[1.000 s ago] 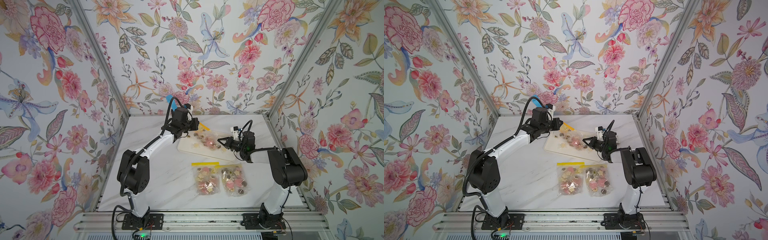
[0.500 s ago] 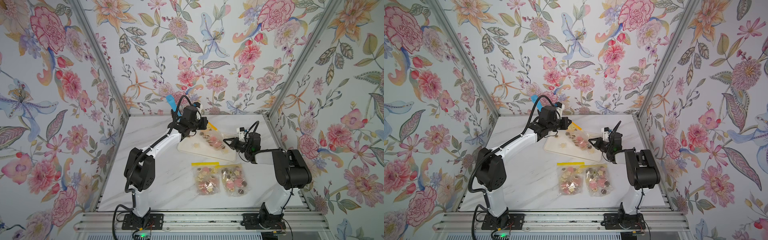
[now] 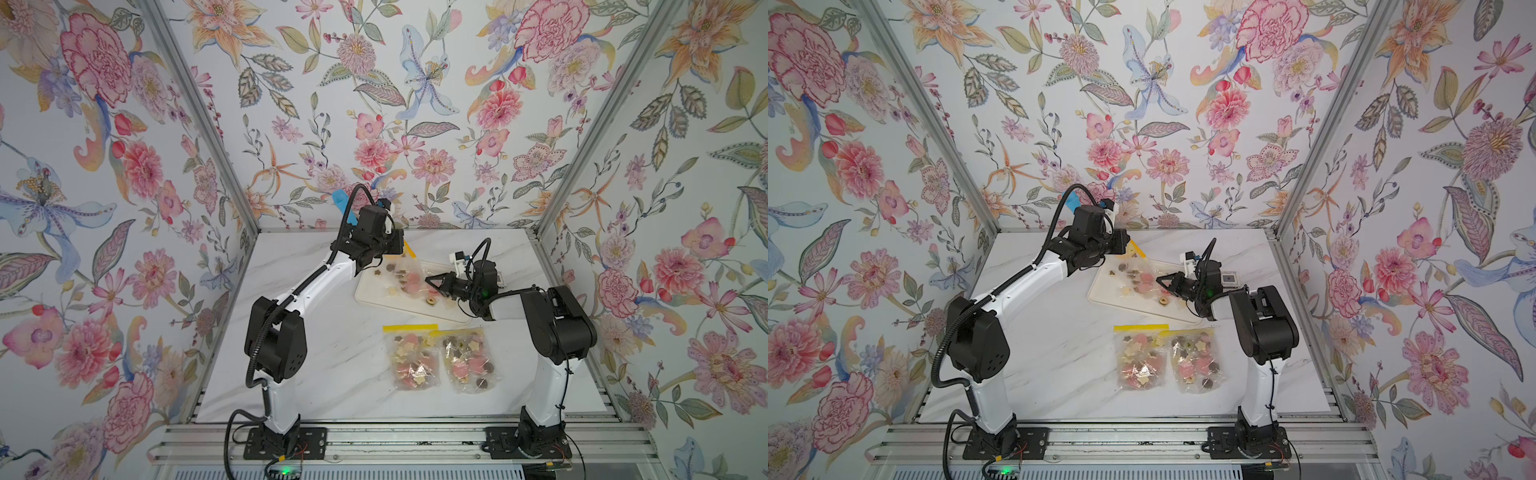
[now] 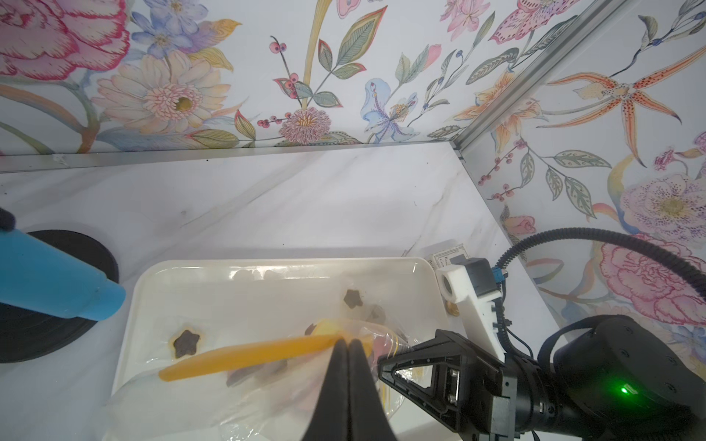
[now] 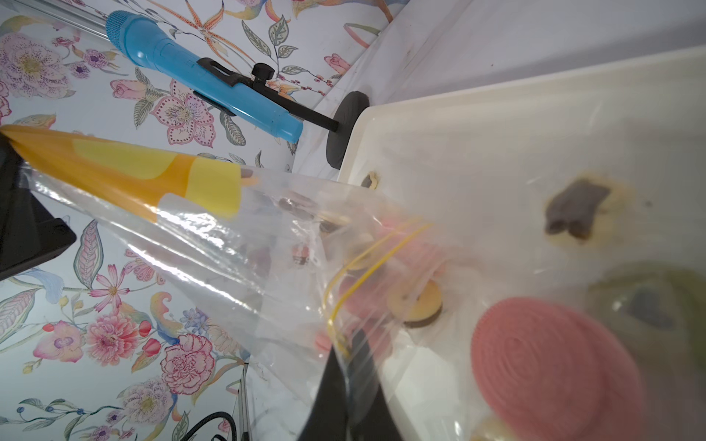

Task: Pour cookies out of the ziploc bag
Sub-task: 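Pour the cookies out of the ziploc bag onto the tray.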

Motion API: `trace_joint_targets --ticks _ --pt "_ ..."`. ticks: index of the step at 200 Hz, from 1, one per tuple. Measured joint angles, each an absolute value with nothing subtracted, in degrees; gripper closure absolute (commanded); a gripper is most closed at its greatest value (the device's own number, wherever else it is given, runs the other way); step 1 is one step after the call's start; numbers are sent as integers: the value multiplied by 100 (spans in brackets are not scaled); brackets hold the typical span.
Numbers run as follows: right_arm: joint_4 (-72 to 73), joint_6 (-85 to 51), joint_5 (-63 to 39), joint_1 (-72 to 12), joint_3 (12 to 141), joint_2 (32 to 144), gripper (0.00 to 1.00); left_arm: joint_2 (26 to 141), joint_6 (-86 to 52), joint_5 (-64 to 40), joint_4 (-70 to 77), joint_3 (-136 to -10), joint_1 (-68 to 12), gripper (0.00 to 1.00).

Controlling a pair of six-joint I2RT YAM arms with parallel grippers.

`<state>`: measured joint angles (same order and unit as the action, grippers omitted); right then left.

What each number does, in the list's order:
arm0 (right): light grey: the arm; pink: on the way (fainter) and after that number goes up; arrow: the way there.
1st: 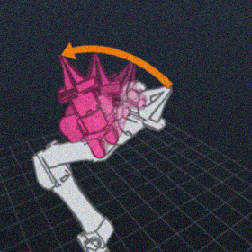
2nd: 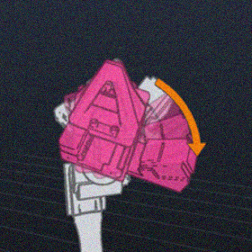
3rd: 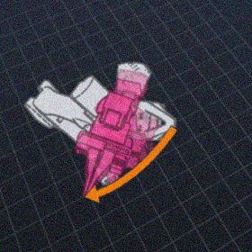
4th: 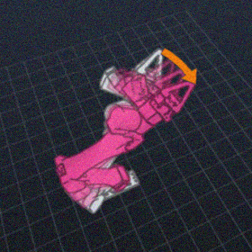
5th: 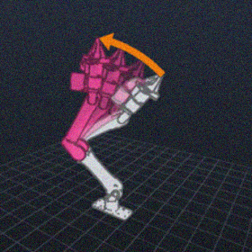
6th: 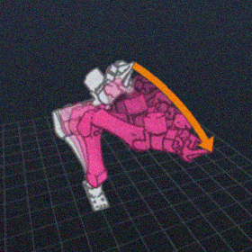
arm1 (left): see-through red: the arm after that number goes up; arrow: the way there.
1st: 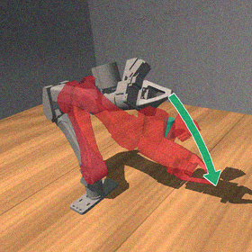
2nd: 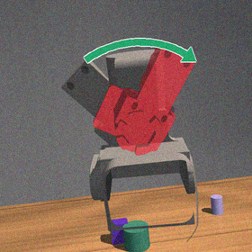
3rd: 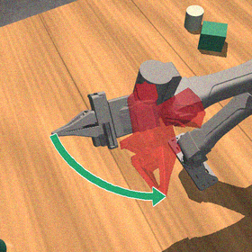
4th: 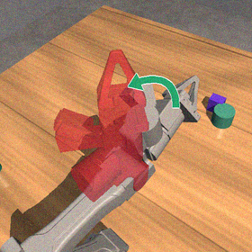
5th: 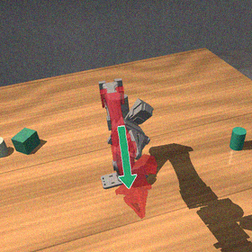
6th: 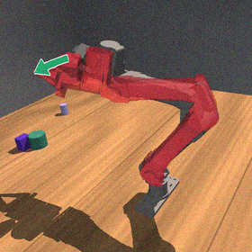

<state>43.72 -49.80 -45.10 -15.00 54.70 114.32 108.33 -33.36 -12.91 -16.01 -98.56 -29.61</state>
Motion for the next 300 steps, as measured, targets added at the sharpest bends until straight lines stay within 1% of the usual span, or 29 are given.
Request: trace_joint_targets --ticks 43,114,145,192,241,272,300 --pt "4331 -5002 -4460 -1562 5680 11627 100 10746 -3341 -1304 -1581 -9767 -2969 100" --pt "4136 -4862 -4462 -864 5207 11253 100 11043 -3535 -1352 -1354 -9874 -3361 100" --pt "4007 -4768 -4475 -751 5078 11131 100 11229 -3538 -1361 -1330 -10042 -3430 100" --pt "4285 -4904 -4705 -1151 5094 11172 100 11148 -3336 -1079 -1570 -10141 -3319 100" --pt "5105 -5354 -4751 -1684 5498 11725 100 10718 -3186 -871 -1844 -9983 -3024 100" --pt "5227 -5459 -4724 -1721 5586 11889 100 10659 -3190 -875 -1796 -9837 -3026 100" --pt "5151 -5413 -4676 -1525 5450 11821 100 10659 -3258 -950 -1621 -9644 -3041 100"
